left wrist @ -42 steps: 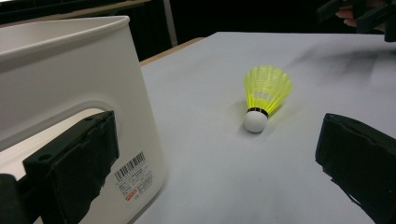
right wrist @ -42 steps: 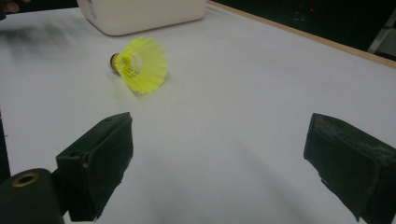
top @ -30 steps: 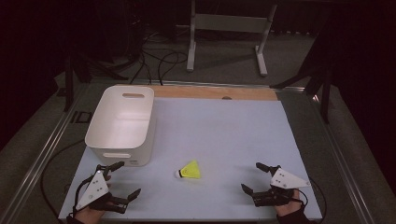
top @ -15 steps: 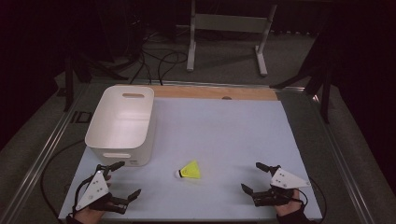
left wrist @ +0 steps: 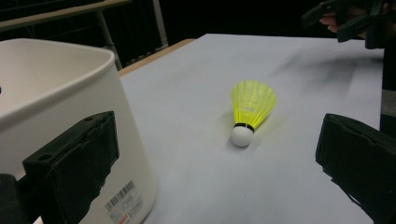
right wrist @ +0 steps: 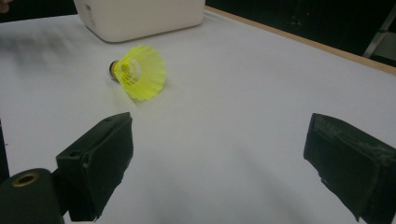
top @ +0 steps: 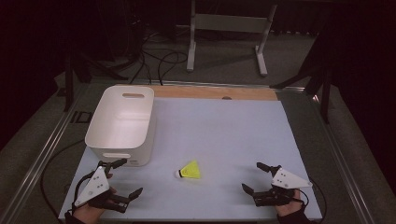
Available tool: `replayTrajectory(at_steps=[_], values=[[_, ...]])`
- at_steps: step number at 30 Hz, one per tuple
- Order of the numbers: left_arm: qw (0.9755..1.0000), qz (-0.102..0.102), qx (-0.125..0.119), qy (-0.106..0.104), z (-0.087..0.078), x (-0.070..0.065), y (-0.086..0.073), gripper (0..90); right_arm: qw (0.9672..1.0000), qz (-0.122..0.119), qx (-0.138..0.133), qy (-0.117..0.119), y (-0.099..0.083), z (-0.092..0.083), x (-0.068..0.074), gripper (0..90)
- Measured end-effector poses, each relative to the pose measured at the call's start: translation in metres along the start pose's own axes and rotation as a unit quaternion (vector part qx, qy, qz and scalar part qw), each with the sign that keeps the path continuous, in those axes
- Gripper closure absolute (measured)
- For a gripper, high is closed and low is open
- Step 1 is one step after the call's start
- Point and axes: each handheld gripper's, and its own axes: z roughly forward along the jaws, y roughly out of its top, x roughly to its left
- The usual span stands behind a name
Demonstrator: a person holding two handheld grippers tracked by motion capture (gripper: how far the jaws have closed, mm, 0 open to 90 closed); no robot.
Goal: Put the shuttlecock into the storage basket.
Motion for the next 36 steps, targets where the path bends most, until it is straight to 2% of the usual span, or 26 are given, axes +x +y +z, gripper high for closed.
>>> replayTrajectory(at_steps=[8,12,17,24,26,31,33,36], values=[[0.9999,0.012,-0.005,0.001,-0.003,0.003,0.020,0.0,1.0000,-0.001,-0.001,-0.001,0.001,0.000,0.000,8.0],[0.9998,0.019,-0.007,-0.005,-0.004,0.005,0.033,0.0,1.0000,-0.001,-0.002,-0.002,0.001,-0.001,0.001,8.0],[0.9994,0.022,-0.012,-0.024,-0.003,0.006,0.046,0.0,1.0000,-0.001,-0.003,-0.003,0.002,0.000,0.001,8.0],[0.9981,0.034,0.002,-0.052,0.005,0.007,0.062,0.0,1.0000,0.001,-0.004,-0.001,0.002,0.000,0.001,8.0],[0.9978,0.032,0.006,-0.058,0.010,0.008,0.066,0.0,1.0000,-0.001,-0.003,0.000,0.002,0.000,0.001,8.1],[0.9960,0.042,0.013,-0.077,0.022,0.006,0.076,0.0,1.0000,-0.001,-0.003,0.000,0.002,0.000,0.001,8.1],[0.9952,0.047,0.023,-0.083,0.028,0.004,0.079,0.0,1.0000,0.000,-0.003,0.000,0.002,0.000,0.001,8.1],[0.9937,0.039,0.046,-0.094,0.038,0.003,0.083,0.0,1.0000,0.000,-0.002,0.000,0.002,0.000,0.000,8.1]])
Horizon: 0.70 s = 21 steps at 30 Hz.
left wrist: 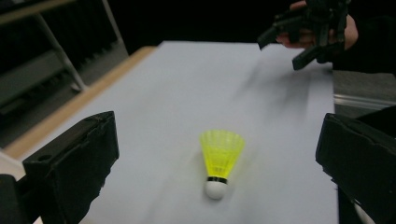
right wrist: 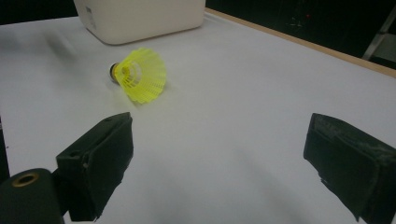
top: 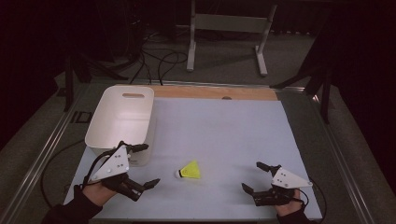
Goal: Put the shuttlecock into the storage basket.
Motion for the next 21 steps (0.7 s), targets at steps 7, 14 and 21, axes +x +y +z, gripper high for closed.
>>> replayTrajectory(at_steps=[7,14,21], values=[[0.9998,0.000,0.016,-0.009,0.016,-0.001,0.004,0.0,1.0000,0.000,-0.002,0.000,0.000,0.000,0.000,8.1],[0.9988,-0.029,0.029,-0.028,0.026,0.001,0.003,0.0,1.0000,-0.001,-0.002,0.002,0.001,0.000,0.000,8.1],[0.9972,-0.019,0.052,-0.051,0.043,-0.006,-0.002,0.0,1.0000,0.001,-0.004,0.003,0.001,0.000,0.000,8.1]])
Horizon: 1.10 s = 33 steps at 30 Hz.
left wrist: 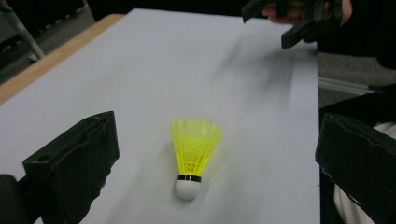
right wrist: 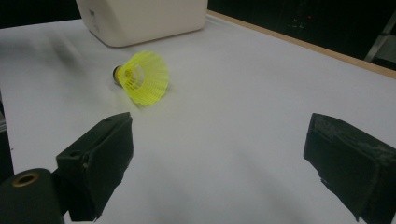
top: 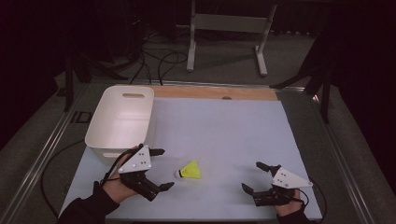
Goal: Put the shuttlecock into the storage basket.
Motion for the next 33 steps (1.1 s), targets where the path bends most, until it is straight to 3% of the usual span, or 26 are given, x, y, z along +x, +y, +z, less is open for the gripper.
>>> replayTrajectory(at_steps=[6,21,27,33], values=[[0.9997,-0.010,0.019,-0.013,0.017,0.002,-0.007,0.0,1.0000,-0.001,-0.003,0.003,0.001,0.000,0.001,8.0],[0.9975,-0.023,0.065,-0.014,0.045,0.012,-0.028,2.3,1.0000,-0.002,-0.001,0.004,0.000,0.001,0.000,8.1],[0.9941,-0.037,0.102,-0.010,0.056,0.017,-0.035,2.6,1.0000,-0.001,0.000,0.004,0.000,0.001,0.000,8.1],[0.9892,-0.035,0.139,-0.028,0.067,0.017,-0.039,4.4,1.0000,0.001,0.000,0.004,0.000,0.001,0.001,8.1]])
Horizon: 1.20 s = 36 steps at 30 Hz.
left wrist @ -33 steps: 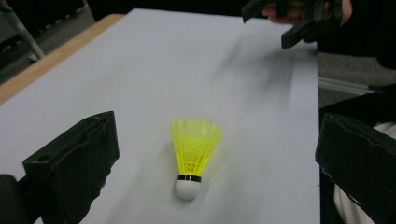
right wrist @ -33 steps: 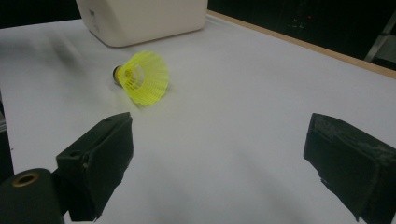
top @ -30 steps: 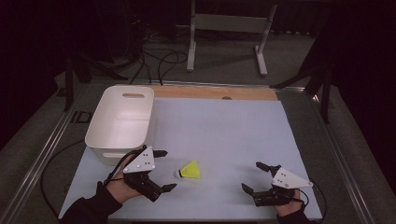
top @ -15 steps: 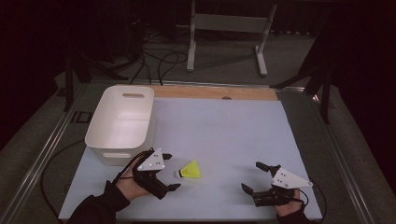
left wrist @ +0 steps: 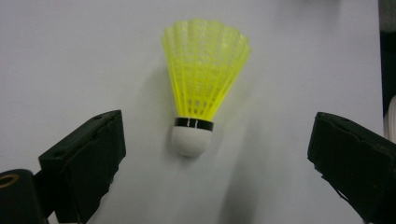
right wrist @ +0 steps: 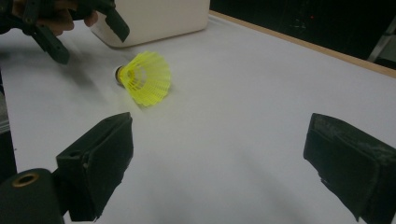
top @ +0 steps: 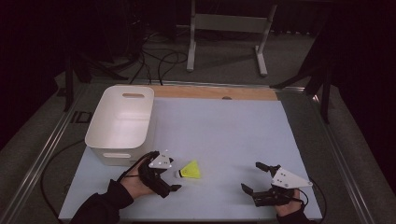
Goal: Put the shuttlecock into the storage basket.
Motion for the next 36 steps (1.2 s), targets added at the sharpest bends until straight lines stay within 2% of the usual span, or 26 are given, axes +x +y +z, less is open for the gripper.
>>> replayTrajectory(at_steps=[2,4,8,13,16,24,29,36], values=[[0.9999,0.001,0.013,-0.002,0.003,0.000,0.000,5.2,1.0000,0.000,0.000,0.000,0.000,0.000,0.000,8.1],[0.9995,0.006,0.029,0.006,0.006,0.001,0.001,6.3,1.0000,-0.001,0.000,-0.001,0.000,0.000,0.000,8.1],[0.9987,0.010,0.051,0.002,0.012,0.002,0.001,8.8,1.0000,0.000,0.001,0.001,0.000,0.000,0.000,8.1],[0.9977,0.017,0.066,0.005,0.016,0.002,0.002,15.0,1.0000,0.002,0.000,0.000,0.000,0.000,0.000,8.1],[0.9962,0.026,0.082,0.013,0.018,0.002,0.004,18.7,1.0000,0.002,0.000,0.000,0.000,0.000,0.000,8.1],[0.9935,0.035,0.104,0.027,0.024,0.003,0.008,34.1,1.0000,0.002,0.001,-0.001,0.000,0.000,0.000,8.1],[0.9933,0.030,0.107,0.032,0.026,0.005,0.010,43.6,1.0000,0.003,0.000,-0.001,0.000,-0.001,-0.001,8.1],[0.9906,0.040,0.125,0.039,0.030,0.005,0.012,53.5,1.0000,0.004,-0.001,0.000,0.000,-0.001,-0.001,8.1]])
